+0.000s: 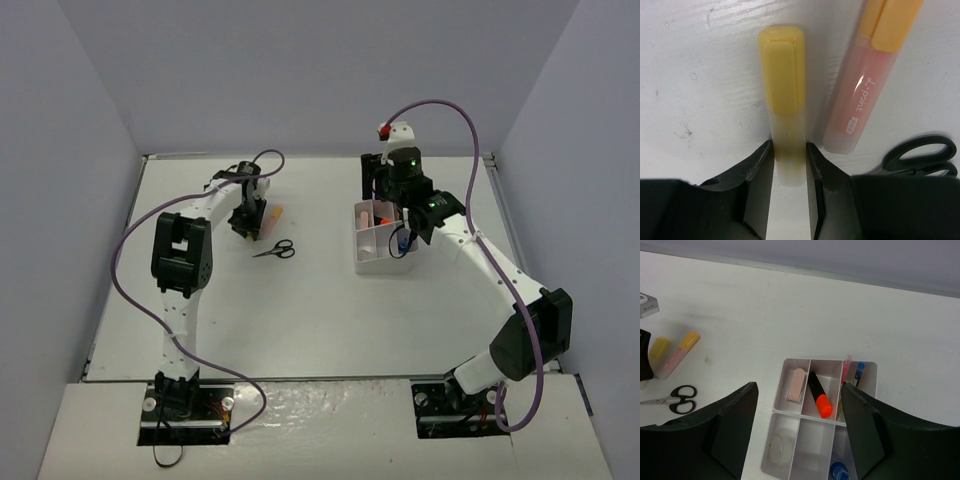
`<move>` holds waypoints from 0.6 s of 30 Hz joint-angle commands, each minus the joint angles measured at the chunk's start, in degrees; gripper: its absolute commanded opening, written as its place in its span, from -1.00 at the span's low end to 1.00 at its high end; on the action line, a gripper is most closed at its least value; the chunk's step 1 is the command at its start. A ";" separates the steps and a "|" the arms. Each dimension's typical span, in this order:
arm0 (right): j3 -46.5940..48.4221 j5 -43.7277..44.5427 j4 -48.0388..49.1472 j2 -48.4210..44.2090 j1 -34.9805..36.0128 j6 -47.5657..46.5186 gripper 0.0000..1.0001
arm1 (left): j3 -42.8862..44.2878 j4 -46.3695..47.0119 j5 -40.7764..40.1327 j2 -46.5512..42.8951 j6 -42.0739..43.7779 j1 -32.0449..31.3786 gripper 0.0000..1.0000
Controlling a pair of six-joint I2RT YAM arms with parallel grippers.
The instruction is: Sort the stationery into containers
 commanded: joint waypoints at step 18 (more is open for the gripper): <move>26.92 -29.92 9.74 19.40 8.95 28.89 0.50 | -3.26 6.86 25.50 -33.39 7.43 1.95 -1.00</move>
